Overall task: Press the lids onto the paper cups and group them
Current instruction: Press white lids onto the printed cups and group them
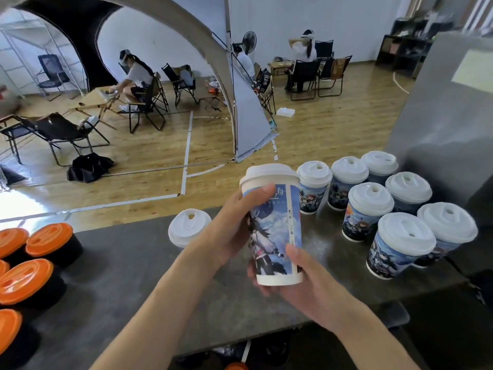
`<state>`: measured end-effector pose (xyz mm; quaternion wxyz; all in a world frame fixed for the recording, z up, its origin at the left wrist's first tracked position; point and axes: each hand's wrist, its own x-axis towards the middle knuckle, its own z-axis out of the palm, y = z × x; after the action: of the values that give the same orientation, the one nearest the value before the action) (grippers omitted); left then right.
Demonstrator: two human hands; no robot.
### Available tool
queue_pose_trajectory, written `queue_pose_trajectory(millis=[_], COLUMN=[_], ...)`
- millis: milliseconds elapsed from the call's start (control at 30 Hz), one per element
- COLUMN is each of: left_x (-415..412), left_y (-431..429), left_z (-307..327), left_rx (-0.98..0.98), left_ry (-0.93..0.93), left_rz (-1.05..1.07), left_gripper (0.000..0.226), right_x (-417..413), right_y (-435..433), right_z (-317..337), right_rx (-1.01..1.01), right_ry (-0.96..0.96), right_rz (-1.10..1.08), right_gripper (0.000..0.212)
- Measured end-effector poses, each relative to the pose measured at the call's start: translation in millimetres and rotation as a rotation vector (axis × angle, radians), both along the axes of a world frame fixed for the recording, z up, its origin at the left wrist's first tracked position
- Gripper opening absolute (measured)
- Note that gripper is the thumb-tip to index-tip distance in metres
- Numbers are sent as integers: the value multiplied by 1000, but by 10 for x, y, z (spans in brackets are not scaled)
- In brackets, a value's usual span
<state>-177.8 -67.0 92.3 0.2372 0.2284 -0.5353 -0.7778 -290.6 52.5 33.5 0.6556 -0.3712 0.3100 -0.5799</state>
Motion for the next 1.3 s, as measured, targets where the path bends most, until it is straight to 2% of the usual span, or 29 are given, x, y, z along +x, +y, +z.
queue_pose_trajectory(millis=[33, 133, 200, 300, 400, 467, 533, 633, 767, 833, 933, 967, 1100, 1233, 1300], left_x=[-25, -77, -85, -92, -99, -94, -70, -47, -102, -91, -82, -92, -107, -104, -126], left_y=[3, -47, -103, -167, -244, -287, -322, -331, -313, -294, -237, -226, -199, -163, -148], left_z=[25, 62, 60, 101, 131, 133, 106, 93, 102, 120, 160, 165, 182, 190, 190], left_rx=[-20, -59, -63, -41, -20, -20, -23, -12, -105, -104, -55, -50, -104, -117, -150], left_ry=[0, 18, 32, 64, 86, 86, 105, 147, 104, 115, 135, 133, 92, 117, 111], left_rz=[50, 191, 202, 151, 110, 125, 114, 77, 202, 159, 97, 132, 216, 252, 275], left_gripper=[84, 54, 47, 62, 76, 75, 69, 58, 67, 62, 65, 67, 58, 57, 65], right_x=[9, 20, 19, -10, -19, -20, -35, -47, 0, 7, 3, 8, 94, 76, 73], right_y=[-11, -86, -131, -185, -205, -215, -220, -212, -228, -235, -208, -204, -218, -199, -169], right_z=[23, -7, -15, 50, 145, 186, 222, 265, 221, 230, 250, 246, 256, 266, 273], right_rx=[-3, 26, 40, 51, 49, 53, 55, 65, 39, 41, 56, 58, 49, 43, 10], right_ry=[-36, -15, 4, -25, 10, 55, 56, -70, -69, -111, -296, -295, -93, -112, -62], right_rz=[-23, -195, -296, -344, -347, -371, -359, -226, -251, -227, -43, -57, -308, -342, -385], right_gripper=[70, 97, 102, 82, 74, 75, 64, 52, 41, 46, 61, 60, 44, 47, 48])
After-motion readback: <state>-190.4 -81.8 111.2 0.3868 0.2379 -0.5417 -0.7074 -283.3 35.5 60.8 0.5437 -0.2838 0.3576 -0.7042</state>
